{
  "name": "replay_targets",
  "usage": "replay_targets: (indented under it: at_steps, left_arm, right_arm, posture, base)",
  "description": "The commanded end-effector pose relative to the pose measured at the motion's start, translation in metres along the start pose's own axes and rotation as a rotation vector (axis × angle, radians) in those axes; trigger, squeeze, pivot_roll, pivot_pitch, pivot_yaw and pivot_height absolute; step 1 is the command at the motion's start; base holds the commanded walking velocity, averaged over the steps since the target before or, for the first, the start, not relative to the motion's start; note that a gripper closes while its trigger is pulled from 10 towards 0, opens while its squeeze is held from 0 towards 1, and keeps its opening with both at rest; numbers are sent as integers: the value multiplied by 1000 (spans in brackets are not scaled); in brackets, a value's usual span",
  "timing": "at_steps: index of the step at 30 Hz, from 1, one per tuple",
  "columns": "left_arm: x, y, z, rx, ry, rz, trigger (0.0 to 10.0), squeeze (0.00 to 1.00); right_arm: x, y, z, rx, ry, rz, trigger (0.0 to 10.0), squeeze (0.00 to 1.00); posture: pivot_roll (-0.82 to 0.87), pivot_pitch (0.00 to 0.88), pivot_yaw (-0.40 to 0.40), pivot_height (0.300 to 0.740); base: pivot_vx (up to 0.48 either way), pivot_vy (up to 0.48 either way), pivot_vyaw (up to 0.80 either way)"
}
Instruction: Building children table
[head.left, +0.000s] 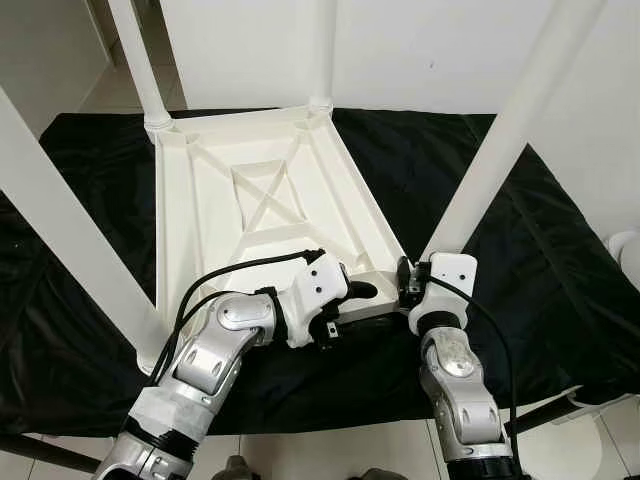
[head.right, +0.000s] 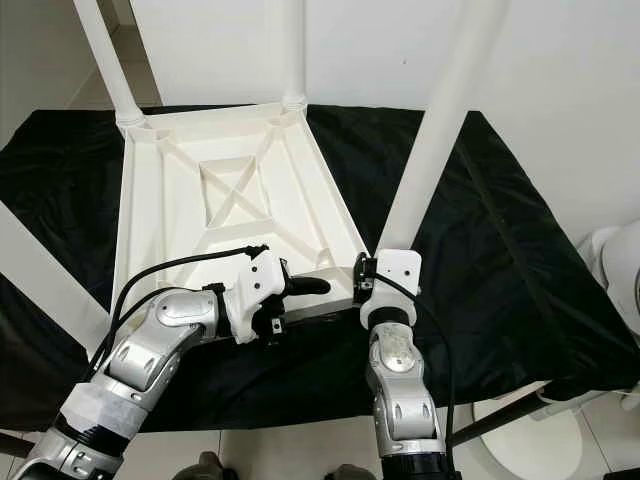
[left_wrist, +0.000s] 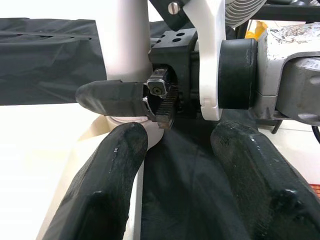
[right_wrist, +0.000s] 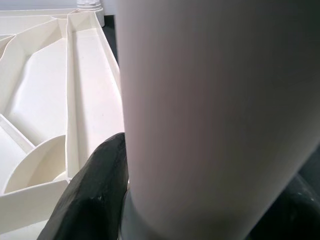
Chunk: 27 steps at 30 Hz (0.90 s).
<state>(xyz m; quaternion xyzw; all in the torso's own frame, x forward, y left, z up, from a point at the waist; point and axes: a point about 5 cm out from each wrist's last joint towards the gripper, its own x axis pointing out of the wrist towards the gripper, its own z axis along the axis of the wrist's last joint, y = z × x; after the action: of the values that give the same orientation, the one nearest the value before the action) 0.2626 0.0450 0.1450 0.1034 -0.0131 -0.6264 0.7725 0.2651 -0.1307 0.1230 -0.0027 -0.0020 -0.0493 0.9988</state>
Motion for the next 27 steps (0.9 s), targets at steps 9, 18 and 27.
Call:
replay_targets:
  at_steps: [9, 18, 27]
  left_arm:
    - [2, 1, 1, -14, -9, 28, 10000, 0]
    - [2, 3, 2, -14, -17, 37, 10000, 0]
    - [-2, 1, 1, -16, -6, 24, 10000, 0]
  right_arm:
    - [-12, -1, 2, 43, -20, 148, 10000, 1000]
    - [-6, -36, 0, -81, -22, 230, 10000, 1000]
    - [4, -39, 9, -124, -56, 416, 10000, 0]
  posture:
    - [-56, 0, -18, 740]
    - [-47, 0, -25, 740]
    - [-29, 0, -20, 740]
  base:
    - [0, 0, 0]
    - [0, 0, 0]
    - [0, 0, 0]
